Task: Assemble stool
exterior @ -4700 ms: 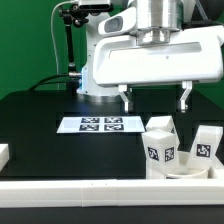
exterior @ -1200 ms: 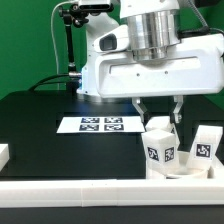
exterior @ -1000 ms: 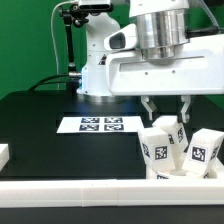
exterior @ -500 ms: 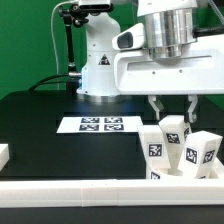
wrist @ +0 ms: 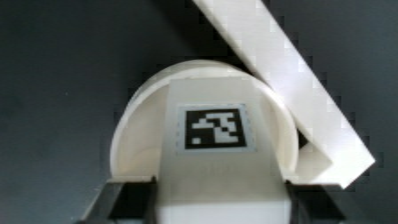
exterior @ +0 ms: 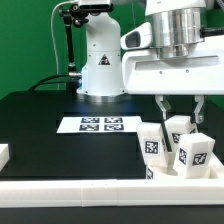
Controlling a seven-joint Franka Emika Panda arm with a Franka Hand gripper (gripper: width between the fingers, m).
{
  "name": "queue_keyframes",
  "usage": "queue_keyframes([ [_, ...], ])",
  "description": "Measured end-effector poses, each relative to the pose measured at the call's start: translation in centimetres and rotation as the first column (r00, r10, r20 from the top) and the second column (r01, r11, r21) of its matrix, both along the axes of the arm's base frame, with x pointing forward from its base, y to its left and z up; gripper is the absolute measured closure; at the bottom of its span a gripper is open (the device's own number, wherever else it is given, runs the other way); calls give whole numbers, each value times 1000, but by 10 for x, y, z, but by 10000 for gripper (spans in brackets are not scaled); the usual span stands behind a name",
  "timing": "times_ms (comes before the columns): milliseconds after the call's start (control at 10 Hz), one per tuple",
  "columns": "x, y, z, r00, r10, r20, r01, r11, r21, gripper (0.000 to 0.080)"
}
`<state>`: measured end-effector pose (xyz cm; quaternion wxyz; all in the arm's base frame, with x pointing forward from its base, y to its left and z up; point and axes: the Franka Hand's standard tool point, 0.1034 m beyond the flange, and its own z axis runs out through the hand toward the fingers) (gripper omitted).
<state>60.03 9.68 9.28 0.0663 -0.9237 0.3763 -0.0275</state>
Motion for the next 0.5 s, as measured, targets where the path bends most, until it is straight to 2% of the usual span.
queue_keyframes([
  [500, 2, 1, 0, 996, -87, 2, 87, 996, 9, 461],
])
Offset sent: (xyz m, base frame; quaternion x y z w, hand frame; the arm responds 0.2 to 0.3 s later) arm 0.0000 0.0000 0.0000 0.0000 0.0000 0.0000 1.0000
